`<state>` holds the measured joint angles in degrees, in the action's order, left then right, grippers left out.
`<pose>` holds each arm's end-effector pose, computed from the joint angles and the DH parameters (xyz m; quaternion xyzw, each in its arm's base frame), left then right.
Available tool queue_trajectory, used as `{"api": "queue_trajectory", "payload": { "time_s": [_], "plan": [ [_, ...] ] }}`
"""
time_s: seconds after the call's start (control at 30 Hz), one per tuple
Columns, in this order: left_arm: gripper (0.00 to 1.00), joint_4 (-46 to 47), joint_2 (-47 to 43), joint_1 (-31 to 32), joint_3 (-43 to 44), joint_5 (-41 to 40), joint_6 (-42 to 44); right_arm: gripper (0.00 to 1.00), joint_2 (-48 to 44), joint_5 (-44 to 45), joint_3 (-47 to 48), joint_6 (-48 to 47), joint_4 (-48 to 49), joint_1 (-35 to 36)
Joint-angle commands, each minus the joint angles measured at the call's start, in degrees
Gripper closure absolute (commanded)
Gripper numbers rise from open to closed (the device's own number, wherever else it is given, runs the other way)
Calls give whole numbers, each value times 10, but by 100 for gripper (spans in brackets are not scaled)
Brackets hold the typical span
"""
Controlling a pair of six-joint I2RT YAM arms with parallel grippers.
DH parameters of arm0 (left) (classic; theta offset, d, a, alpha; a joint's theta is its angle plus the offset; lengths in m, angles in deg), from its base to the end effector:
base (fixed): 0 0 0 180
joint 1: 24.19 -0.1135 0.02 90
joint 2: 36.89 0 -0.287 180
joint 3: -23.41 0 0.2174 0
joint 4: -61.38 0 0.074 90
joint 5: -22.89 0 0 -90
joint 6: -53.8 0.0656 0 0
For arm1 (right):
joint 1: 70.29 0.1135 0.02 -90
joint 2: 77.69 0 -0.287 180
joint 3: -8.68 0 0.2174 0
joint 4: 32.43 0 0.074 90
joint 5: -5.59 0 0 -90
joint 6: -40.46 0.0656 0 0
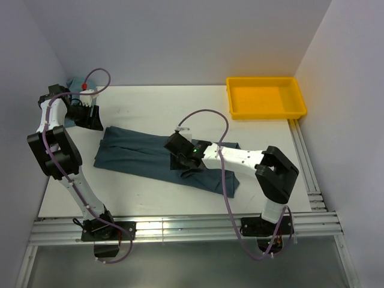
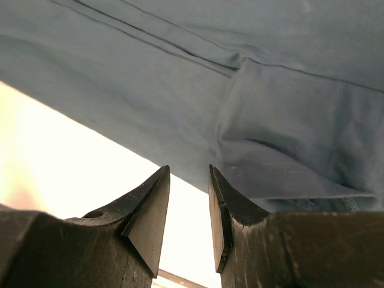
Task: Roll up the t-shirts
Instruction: Fold the tshirt
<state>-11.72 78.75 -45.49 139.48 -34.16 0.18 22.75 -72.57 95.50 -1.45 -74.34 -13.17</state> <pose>0.3857 0.1121 0.2507 0.1668 0.9342 -0.1759 0.2618 0.2076 0.2963 0.2306 -0.0443 0.9495 0.1743 0.2572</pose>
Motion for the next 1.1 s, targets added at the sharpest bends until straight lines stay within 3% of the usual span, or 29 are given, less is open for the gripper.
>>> {"api": "queue_trajectory", "payload": {
  "time_s": [0.0, 0.1, 0.37, 0.77, 1.07],
  "plan": [
    [38, -11, -11, 2, 17, -2, 4, 60, -31, 7, 13, 3, 7, 3],
    [38, -8, -15, 1, 10, -9, 2, 59, -39, 62, -2, 20, -22, -3],
    [38, -1, -19, 6, 0, -24, -14, 62, -73, 81, -83, 24, -7, -59],
    [38, 18, -16, 21, -18, -56, -45, 62, -104, 19, -186, 58, 71, 3],
    [36, 38, -8, 21, -24, -71, -71, 61, -129, 36, -202, 67, 72, 18]
  ]
}}
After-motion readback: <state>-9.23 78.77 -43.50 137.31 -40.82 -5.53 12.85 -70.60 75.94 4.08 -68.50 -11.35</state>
